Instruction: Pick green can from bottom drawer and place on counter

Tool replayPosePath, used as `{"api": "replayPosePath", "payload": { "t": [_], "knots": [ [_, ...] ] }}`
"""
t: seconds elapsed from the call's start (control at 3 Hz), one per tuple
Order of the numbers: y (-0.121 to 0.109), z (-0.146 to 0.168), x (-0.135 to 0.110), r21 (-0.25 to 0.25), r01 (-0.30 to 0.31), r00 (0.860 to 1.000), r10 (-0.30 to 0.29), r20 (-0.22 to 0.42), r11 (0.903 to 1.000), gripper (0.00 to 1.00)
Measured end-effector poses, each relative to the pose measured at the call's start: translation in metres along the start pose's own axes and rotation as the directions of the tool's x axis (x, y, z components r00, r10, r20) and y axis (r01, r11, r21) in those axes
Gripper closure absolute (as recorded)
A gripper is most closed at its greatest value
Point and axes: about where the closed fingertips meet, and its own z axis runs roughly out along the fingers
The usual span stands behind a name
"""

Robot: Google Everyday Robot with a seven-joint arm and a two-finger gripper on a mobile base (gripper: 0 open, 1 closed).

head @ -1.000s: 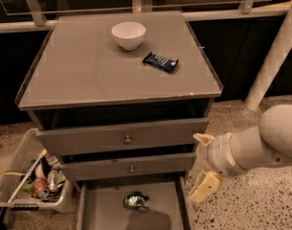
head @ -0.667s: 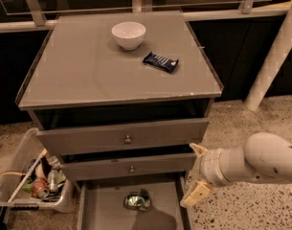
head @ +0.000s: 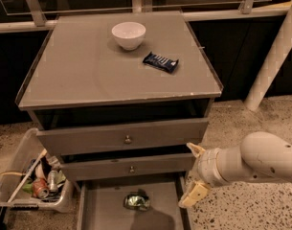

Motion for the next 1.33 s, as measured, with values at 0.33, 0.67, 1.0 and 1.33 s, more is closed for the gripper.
{"api": "replayPosePath", "payload": {
  "t": [0.33,0.67,1.0,1.33],
  "knots": [
    [0.002,0.024,0.003,-0.025,0.05,0.998,-0.049,0.03,0.9984,0.0],
    [-0.01,0.059,0.025,-0.034,0.099,0.991,-0.096,0.09,0.9945,0.0],
    [-0.011,0.114,0.061,-0.054,0.123,0.979,-0.112,0.172,0.991,0.0],
    [-0.011,0.114,0.061,-0.055,0.123,0.979,-0.112,0.172,0.991,0.0]
  ]
}}
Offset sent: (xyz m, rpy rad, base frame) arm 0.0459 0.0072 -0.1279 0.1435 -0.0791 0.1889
